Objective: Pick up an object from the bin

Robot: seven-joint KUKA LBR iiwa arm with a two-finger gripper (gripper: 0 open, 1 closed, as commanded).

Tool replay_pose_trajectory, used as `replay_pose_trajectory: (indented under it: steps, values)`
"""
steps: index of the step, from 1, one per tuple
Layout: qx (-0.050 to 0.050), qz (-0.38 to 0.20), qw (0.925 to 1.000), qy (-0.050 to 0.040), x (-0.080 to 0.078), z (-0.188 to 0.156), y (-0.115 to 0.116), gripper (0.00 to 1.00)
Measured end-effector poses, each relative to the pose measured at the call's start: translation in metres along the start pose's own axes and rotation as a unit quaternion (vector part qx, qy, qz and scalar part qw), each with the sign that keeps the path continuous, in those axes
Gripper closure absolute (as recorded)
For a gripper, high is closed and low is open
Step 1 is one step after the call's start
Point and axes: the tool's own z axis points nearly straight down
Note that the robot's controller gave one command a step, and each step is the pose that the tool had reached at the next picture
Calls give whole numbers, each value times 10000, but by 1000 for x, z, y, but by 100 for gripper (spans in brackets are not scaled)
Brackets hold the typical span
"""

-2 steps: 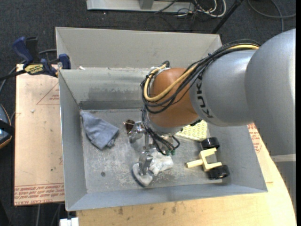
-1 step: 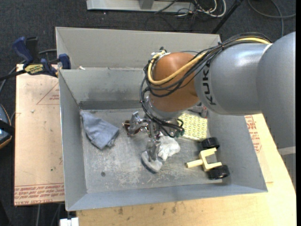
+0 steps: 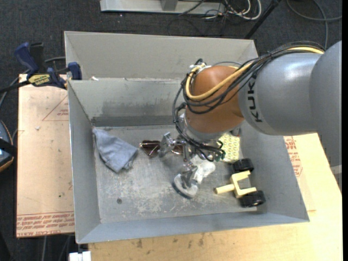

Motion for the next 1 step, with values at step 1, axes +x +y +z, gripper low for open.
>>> replay_pose_trajectory:
  steps: [1]
  values:
    - [-14, -577, 9983, 98, -25, 7, 0, 0]
